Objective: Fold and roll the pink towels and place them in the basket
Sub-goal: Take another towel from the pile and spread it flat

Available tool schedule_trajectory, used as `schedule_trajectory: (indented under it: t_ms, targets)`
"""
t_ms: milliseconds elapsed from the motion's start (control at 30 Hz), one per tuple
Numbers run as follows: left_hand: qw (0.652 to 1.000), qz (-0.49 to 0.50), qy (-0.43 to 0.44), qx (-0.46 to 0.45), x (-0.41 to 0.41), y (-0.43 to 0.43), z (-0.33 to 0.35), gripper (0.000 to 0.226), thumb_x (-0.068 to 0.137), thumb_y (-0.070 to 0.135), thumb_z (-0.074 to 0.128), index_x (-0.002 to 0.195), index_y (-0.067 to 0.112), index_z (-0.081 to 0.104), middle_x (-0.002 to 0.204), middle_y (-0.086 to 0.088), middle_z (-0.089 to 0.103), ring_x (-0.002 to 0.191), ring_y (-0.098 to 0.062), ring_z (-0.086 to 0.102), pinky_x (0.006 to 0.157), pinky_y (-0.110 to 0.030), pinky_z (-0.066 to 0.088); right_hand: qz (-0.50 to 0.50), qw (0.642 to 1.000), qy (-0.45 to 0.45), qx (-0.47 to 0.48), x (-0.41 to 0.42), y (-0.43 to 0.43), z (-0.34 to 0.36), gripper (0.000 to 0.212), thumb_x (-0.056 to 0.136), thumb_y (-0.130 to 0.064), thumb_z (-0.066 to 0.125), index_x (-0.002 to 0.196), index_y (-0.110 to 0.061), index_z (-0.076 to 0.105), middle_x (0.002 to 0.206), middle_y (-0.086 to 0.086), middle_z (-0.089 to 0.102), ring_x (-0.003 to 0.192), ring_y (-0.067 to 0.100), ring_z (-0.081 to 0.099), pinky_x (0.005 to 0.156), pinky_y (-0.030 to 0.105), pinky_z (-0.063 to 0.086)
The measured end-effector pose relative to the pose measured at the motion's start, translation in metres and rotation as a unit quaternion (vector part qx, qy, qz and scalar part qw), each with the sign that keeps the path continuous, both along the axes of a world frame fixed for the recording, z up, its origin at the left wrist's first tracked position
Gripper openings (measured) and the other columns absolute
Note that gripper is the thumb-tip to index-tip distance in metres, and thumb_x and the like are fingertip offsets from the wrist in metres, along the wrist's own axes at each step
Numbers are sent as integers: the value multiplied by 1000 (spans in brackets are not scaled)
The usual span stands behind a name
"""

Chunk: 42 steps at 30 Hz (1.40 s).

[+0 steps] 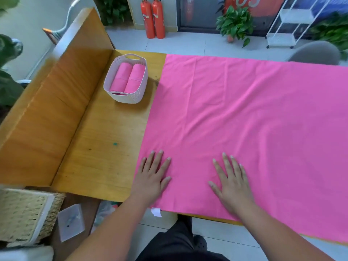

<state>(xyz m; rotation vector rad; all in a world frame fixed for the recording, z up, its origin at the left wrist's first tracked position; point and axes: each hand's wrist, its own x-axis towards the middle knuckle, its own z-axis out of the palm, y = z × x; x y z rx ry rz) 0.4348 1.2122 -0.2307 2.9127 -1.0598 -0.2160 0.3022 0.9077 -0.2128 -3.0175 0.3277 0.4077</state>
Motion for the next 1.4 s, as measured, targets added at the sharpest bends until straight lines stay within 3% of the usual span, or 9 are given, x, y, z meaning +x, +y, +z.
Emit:
schedule_trajectory:
  t_ms: [100,233,367,533,733,900,1400]
  targets:
    - [998,59,1,13,-12,1,12,70,105,61,32,164,25,36,173,-11,22,160,-36,21,127,-55,14,-12,1000,-5,-20,-43,-6,4,81,101,-75,17,169,-33,1,175,3,-17,162,28,-13,130,53,5]
    - [995,80,41,50,-43,-1,19,78,101,73,24,168,32,17,177,-4,3,163,-33,5,127,-61,17,-98,995,12,-30,-83,-11,8,81,100,-74,18,168,-33,7,177,8,-6,162,35,-6,129,60,8]
    - [987,108,72,89,-59,6,32,80,101,74,22,169,36,4,176,-2,-10,163,-31,-7,126,-66,13,-101,994,29,8,-116,-15,7,81,95,-79,7,166,-42,-6,174,1,-23,161,32,-15,129,60,3]
    - [986,94,94,100,-73,-8,56,79,103,69,35,167,33,6,177,-1,-5,162,-33,1,124,-68,22,-119,990,68,17,-141,-21,22,77,98,-76,12,164,-45,-14,171,0,-30,160,32,-19,129,60,3]
    - [985,108,78,111,-91,-20,69,71,101,64,46,159,28,29,168,-10,24,153,-37,29,117,-67,35,-126,990,59,21,-163,-32,39,74,103,-71,24,166,-42,0,174,1,-21,161,31,-15,130,58,6]
    - [990,66,78,98,-108,-66,76,74,101,60,48,163,27,25,172,-12,21,156,-37,25,124,-58,30,-142,987,72,24,-188,-57,46,75,104,-70,27,167,-39,1,175,3,-19,162,33,-10,129,58,9]
    - [983,-151,98,45,-158,-309,76,72,106,53,45,166,28,13,176,-10,2,162,-34,7,129,-51,19,-220,972,67,44,-234,-198,65,76,105,-68,34,167,-38,3,176,3,-10,162,34,-2,128,58,15]
